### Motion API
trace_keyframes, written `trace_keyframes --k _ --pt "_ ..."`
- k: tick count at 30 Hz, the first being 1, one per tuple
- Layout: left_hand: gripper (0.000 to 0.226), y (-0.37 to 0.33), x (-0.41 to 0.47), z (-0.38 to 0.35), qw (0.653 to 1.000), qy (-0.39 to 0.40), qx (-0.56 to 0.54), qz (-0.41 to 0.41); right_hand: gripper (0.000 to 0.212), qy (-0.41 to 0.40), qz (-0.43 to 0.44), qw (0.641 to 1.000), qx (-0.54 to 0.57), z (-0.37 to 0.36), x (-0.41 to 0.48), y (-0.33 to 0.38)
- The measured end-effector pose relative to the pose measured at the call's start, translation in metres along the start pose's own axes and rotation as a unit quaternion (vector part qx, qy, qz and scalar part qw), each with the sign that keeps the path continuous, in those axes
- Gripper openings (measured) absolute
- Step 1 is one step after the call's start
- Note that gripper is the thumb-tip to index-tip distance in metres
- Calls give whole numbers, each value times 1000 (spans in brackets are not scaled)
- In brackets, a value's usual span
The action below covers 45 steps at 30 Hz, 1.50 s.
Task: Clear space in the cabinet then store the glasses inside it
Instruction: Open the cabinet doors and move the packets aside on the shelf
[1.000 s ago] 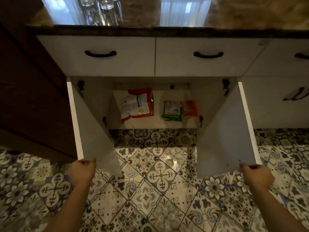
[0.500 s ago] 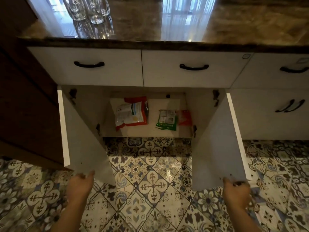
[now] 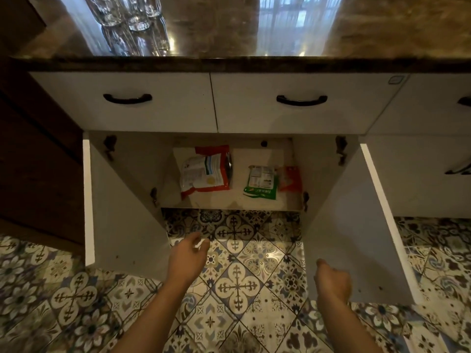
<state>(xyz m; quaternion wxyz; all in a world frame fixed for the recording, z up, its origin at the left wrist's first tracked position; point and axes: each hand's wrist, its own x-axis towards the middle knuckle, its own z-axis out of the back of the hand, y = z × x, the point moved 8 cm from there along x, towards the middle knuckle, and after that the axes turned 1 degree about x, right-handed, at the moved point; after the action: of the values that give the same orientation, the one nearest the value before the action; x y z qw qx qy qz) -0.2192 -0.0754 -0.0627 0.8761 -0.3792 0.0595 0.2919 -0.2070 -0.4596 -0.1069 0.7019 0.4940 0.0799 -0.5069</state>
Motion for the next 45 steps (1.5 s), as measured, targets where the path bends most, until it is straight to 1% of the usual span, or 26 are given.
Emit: trace_keyframes --k 1,3,4,7,9,12,14,18,23,26,29,30,32,33,35,36,37,38,39,40,42,45 --pt "49 -3 5 -2 1000 5 -6 -5 45 13 25 1000 -13 -10 -3 8" --pt "48 -7 17 -4 1000 11 -9 -11 51 45 62 997 -28 -34 -12 24" --pt "46 -9 23 -4 1000 9 -3 -14 53 63 74 995 -36 -48 -16 31" --pt "43 -10 50 -3 999 4 17 -31 49 119 108 985 -60 -91 -22 52" --pt "44 -11 72 -2 998 5 32 -46 50 140 117 980 -79 -118 -24 63" --pt "46 -9 115 -1 998 3 33 -52 65 174 137 970 -96 -161 -24 81" --pt "47 -6 143 -6 997 11 45 -62 69 199 149 963 -103 -189 -21 90" --pt "47 3 185 -16 998 17 43 -49 68 237 155 951 -123 -238 -11 105" --pt "51 8 222 -37 998 13 45 -38 63 268 186 927 -188 -291 5 129" --pt "51 8 245 -53 999 2 34 -25 60 296 209 912 -193 -324 17 137" --pt "52 10 272 -71 999 -12 31 -28 58 296 212 906 -217 -360 39 130" --pt "51 16 279 -80 999 -13 34 -23 53 293 210 904 -228 -372 48 124" --pt "43 28 295 -101 998 -12 56 -11 34 291 212 899 -248 -399 67 112" --pt "40 36 304 -111 998 -14 65 -7 31 296 215 894 -258 -415 76 106" --pt "40 53 327 -128 998 -28 57 -17 33 306 250 872 -288 -452 93 101" --pt "47 61 341 -139 998 -24 53 -34 36 306 270 867 -287 -472 102 100" --pt "57 69 356 -153 996 -6 67 -54 43 312 276 869 -269 -491 110 98" --pt "65 78 373 -168 991 23 109 -70 51 318 272 875 -245 -510 120 94" --pt "70 88 391 -182 981 46 166 -83 55 322 263 880 -229 -527 131 89" --pt "74 100 409 -195 971 61 213 -92 54 325 255 885 -214 -546 144 83" --pt "80 123 439 -216 959 71 253 -104 47 329 240 893 -193 -579 166 73" --pt "87 148 478 -236 952 49 277 -121 71 298 185 922 -164 -617 199 51"
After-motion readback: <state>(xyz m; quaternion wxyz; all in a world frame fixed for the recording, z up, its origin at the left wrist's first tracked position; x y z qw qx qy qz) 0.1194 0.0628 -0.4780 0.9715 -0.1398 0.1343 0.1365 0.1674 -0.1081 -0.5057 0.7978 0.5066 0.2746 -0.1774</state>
